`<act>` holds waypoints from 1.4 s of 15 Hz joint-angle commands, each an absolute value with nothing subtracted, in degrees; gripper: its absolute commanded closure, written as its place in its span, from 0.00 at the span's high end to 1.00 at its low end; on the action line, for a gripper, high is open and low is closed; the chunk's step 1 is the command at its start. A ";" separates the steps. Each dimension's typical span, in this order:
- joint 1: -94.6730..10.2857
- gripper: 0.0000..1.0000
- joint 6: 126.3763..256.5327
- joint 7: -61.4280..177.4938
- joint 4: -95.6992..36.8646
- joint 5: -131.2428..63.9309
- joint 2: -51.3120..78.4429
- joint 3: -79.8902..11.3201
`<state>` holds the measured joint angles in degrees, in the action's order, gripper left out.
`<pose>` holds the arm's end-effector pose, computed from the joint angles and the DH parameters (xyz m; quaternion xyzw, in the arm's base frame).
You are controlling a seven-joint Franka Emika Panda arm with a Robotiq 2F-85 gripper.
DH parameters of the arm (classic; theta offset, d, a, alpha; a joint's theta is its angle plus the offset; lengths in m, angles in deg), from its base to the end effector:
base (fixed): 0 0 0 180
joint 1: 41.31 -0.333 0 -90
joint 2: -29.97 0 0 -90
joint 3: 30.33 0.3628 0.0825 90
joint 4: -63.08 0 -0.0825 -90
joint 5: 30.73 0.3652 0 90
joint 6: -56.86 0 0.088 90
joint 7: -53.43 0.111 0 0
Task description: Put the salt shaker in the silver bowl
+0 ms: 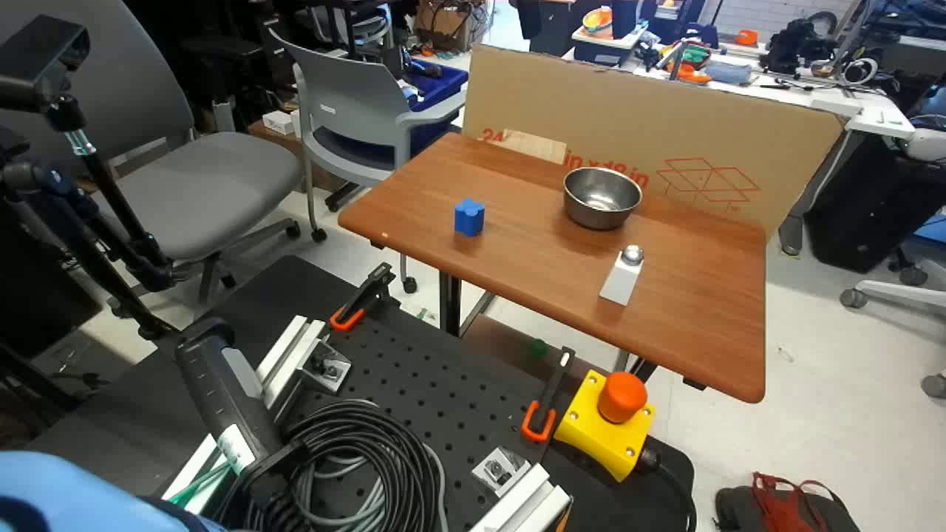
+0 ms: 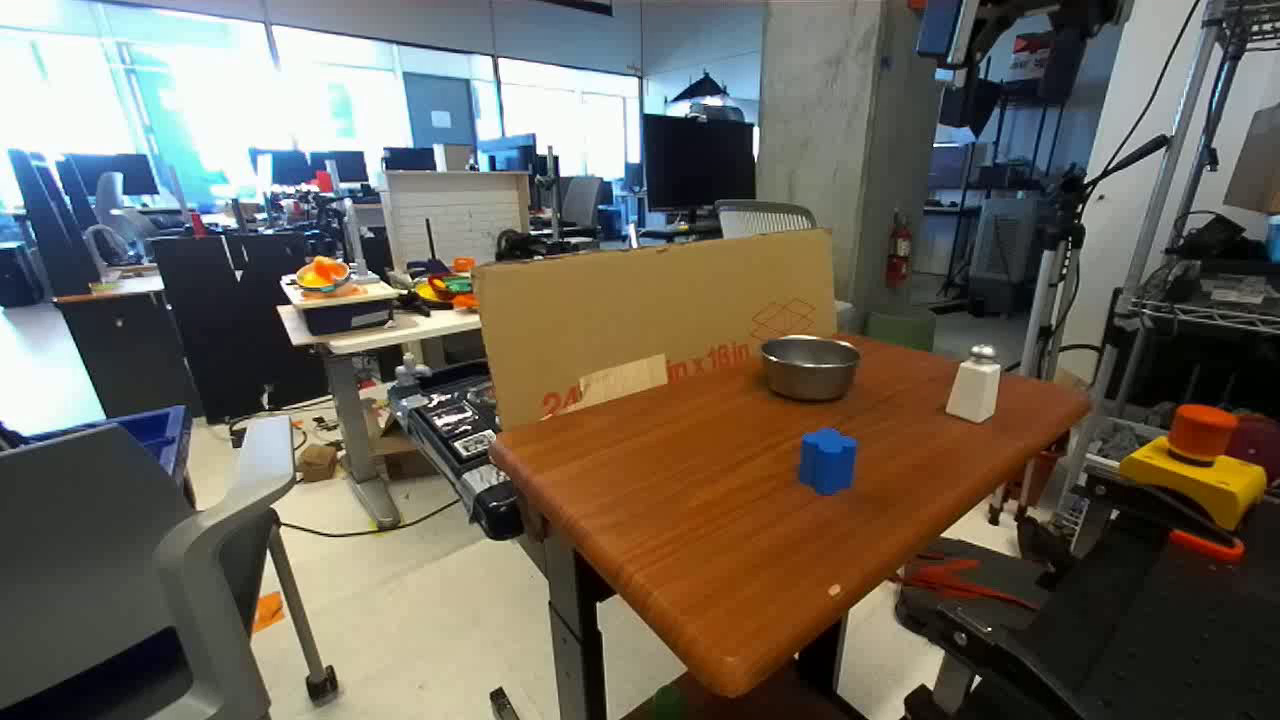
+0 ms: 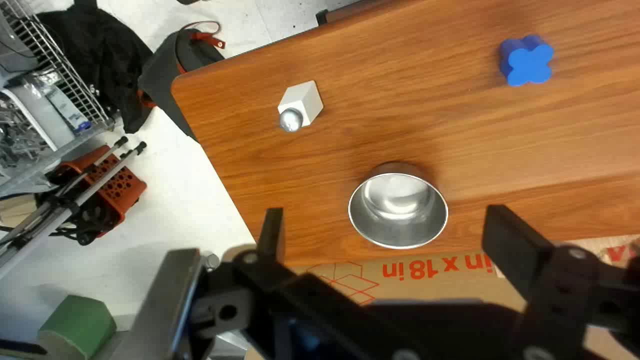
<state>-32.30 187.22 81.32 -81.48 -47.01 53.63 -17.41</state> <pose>0.3920 0.0254 0.4840 0.9762 -0.1282 0.1127 0.1338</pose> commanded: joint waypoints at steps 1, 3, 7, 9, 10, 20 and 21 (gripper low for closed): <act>-33.65 1.00 186.98 81.78 -81.38 -47.67 53.50 -18.71; -33.65 1.00 186.98 81.78 -81.38 -47.67 53.50 -18.71; -33.65 1.00 186.98 81.78 -81.38 -47.67 53.50 -18.71; -33.65 1.00 186.98 81.78 -81.38 -47.67 53.50 -18.71; -33.65 1.00 186.98 81.78 -81.38 -47.67 53.51 -18.71; -32.58 1.00 192.76 79.50 -79.72 -47.37 47.02 -22.34; -32.70 1.00 194.07 77.25 -78.92 -46.95 44.91 -23.71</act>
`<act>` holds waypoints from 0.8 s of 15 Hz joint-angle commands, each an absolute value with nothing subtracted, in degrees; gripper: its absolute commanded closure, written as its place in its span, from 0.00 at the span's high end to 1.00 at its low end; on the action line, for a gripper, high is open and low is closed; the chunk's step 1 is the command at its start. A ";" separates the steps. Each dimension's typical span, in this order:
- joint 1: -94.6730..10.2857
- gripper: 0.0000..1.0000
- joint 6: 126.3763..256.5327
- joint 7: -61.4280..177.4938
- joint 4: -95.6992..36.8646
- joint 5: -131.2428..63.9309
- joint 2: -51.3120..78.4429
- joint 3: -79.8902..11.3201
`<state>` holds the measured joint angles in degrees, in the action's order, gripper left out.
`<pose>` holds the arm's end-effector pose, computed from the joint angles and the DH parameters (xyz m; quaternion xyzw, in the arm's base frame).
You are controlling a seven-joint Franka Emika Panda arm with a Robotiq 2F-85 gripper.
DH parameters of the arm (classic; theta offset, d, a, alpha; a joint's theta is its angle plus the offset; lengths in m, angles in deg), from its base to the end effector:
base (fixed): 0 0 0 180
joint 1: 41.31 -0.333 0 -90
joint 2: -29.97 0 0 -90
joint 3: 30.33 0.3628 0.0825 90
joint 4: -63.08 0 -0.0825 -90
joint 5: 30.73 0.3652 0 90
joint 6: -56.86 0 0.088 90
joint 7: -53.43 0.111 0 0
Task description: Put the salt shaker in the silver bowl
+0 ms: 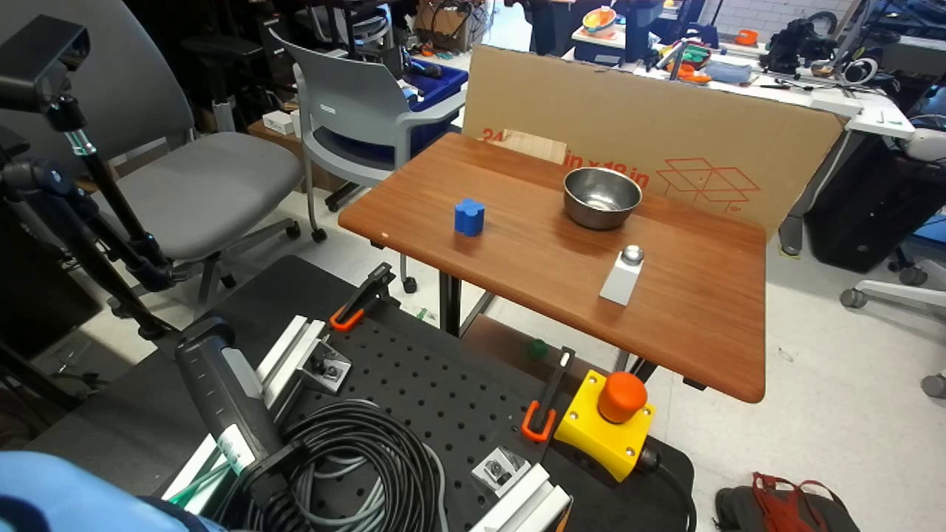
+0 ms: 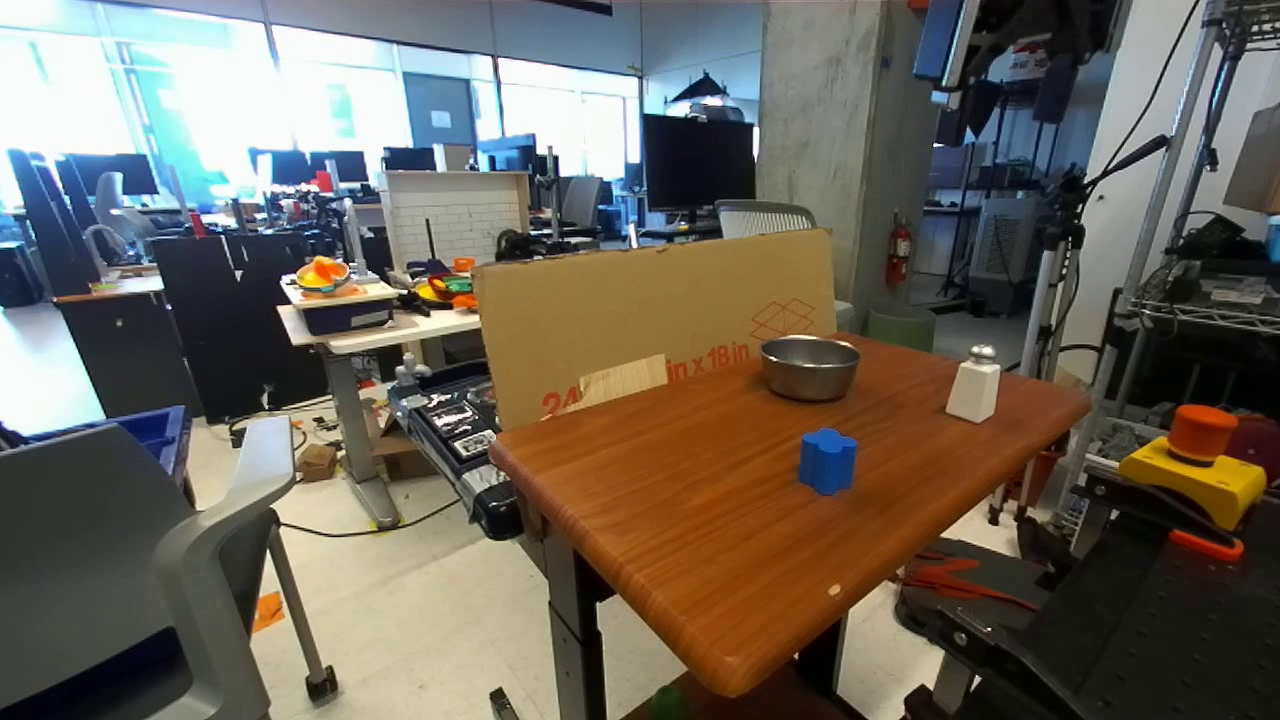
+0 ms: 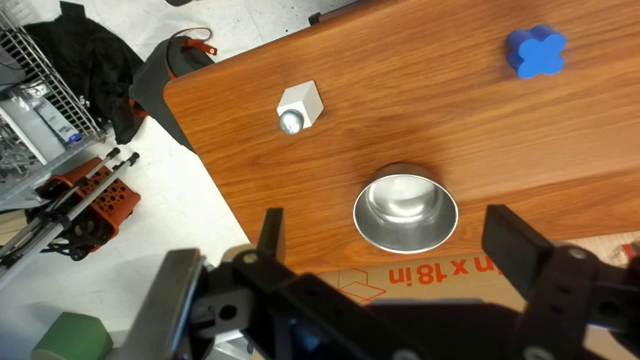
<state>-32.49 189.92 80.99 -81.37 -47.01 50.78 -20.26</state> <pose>0.4041 0.0070 0.4714 0.9769 -0.1410 0.1081 0.1187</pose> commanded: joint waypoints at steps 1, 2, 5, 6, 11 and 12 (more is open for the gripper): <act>-32.99 1.00 194.81 74.47 -77.89 -46.10 42.50 -25.18; -33.37 1.00 195.85 71.32 -77.08 -44.98 40.07 -26.79; -33.52 1.00 198.35 64.59 -74.82 -43.60 33.06 -30.12; -33.50 1.00 198.24 63.35 -73.86 -43.59 31.09 -30.82; -33.80 1.00 196.07 57.84 -69.51 -44.94 22.54 -33.46; -33.94 1.00 195.93 57.06 -68.83 -45.36 21.11 -33.77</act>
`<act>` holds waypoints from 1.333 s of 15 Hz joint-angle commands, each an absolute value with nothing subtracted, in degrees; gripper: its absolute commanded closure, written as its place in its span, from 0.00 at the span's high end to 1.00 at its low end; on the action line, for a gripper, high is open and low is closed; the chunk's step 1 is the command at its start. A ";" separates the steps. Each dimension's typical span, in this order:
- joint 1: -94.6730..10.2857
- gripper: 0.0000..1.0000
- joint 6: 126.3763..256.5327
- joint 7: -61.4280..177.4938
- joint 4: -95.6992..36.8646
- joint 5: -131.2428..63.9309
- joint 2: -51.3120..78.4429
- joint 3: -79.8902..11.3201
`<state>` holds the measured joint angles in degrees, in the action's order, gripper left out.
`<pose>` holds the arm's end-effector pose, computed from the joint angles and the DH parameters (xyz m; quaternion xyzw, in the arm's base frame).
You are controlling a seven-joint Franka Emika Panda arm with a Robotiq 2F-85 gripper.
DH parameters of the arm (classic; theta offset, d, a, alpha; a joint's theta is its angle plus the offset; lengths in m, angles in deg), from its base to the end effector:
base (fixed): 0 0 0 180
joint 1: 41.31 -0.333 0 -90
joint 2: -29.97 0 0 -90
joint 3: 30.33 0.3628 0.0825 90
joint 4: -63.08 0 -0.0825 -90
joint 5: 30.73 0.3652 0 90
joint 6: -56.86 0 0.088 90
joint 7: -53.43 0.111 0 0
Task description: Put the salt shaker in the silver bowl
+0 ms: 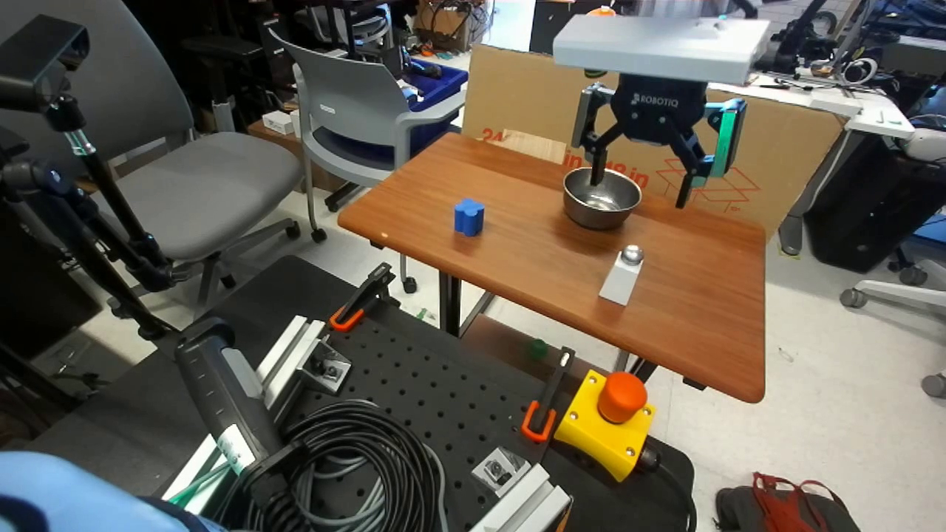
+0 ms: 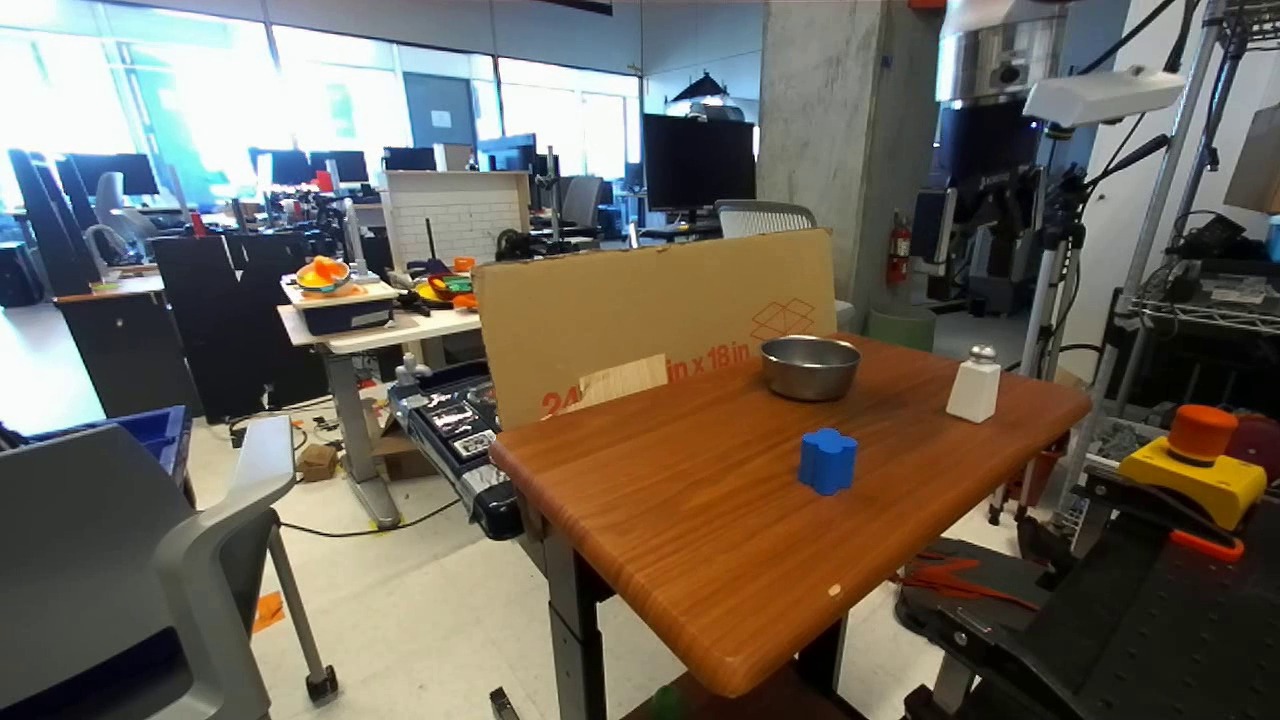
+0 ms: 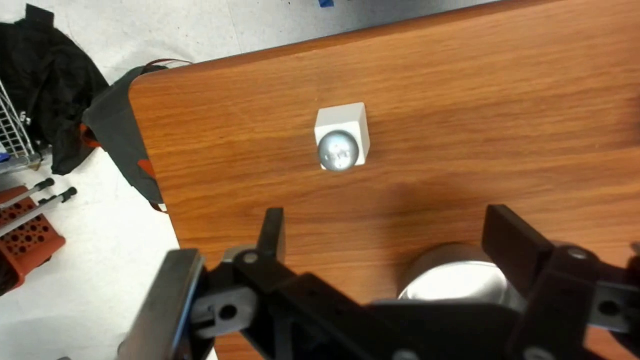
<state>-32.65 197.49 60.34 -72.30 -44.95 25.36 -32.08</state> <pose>0.4904 -0.0906 0.3514 0.9952 -0.0552 0.0030 0.0804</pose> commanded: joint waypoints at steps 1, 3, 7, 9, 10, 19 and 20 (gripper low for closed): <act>-34.07 1.00 196.46 56.40 -68.43 -45.96 19.66 -34.08; -34.42 1.00 196.34 55.32 -67.44 -47.09 17.09 -34.66; -34.98 1.00 195.27 53.37 -66.29 -49.09 13.64 -35.64; -35.02 1.00 195.86 52.12 -65.86 -48.82 12.27 -35.98; -35.20 1.00 195.47 52.05 -65.40 -49.05 11.56 -36.23; -35.61 0.20 193.54 52.53 -63.10 -47.81 9.15 -36.91; -35.34 0.12 193.29 52.16 -62.90 -47.04 9.37 -36.63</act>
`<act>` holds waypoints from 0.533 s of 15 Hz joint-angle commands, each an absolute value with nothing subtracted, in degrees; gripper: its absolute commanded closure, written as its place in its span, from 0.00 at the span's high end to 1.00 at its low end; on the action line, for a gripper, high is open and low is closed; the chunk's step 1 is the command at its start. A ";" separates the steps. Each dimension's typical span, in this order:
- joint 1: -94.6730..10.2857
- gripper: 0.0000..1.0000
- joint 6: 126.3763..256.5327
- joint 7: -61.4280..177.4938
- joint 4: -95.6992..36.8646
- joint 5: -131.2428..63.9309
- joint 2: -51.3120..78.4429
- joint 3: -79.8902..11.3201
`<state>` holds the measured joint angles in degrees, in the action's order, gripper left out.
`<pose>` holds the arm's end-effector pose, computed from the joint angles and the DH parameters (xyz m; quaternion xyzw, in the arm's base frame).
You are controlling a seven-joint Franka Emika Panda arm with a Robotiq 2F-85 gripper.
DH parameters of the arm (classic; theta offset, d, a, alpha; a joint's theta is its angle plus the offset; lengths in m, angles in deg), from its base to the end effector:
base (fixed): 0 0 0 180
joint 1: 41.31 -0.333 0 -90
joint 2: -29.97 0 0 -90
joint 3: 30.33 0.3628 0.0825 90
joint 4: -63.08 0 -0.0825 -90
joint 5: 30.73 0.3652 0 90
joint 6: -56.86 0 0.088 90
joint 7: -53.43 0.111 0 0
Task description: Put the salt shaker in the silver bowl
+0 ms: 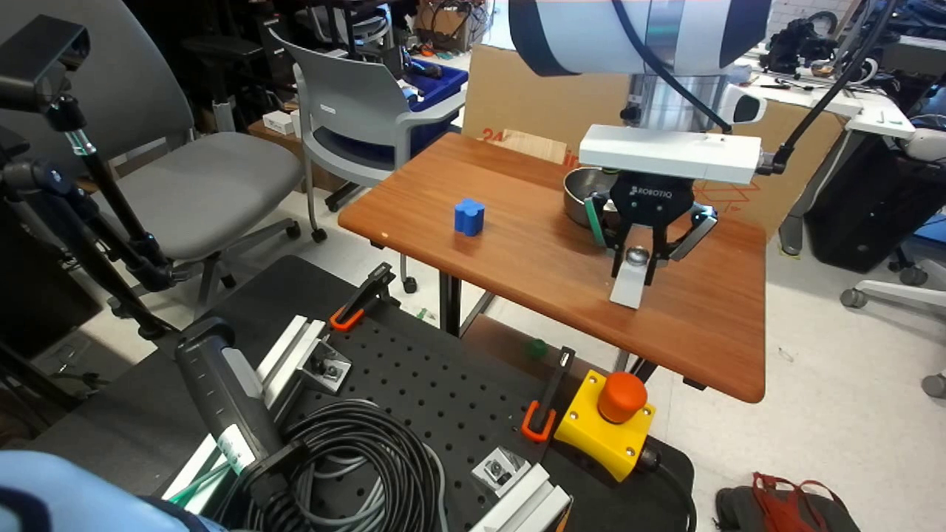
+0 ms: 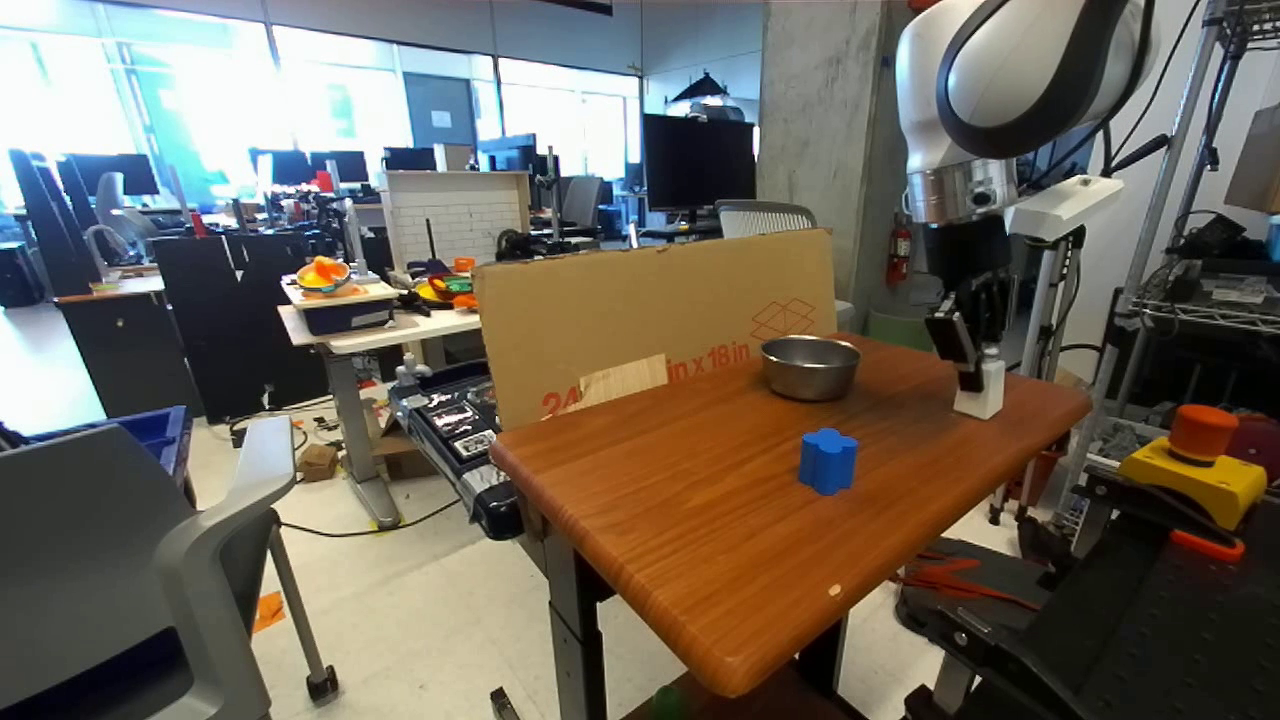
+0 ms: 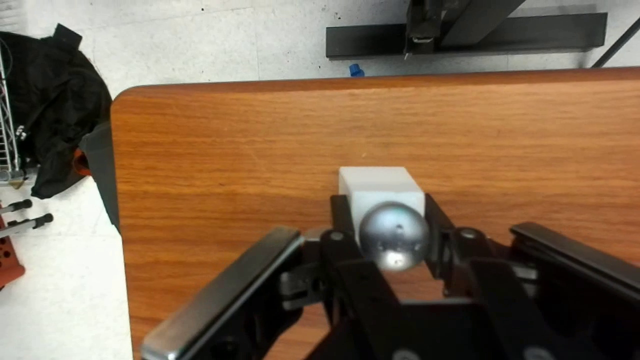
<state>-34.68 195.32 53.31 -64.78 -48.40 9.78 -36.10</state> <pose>0.5218 -0.1165 0.2559 0.9903 0.0188 -0.0950 0.0996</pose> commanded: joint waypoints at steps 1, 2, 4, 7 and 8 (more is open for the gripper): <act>-35.08 0.10 193.19 51.77 -62.68 -45.94 9.67 -36.24; -35.00 0.10 193.23 51.74 -62.41 -44.84 10.06 -35.87; -35.07 0.10 193.26 51.47 -61.32 -42.18 10.96 -34.91; -34.89 0.10 194.98 49.43 -59.03 -36.67 12.74 -32.80; -34.98 0.10 195.77 49.02 -58.27 -35.25 13.12 -32.23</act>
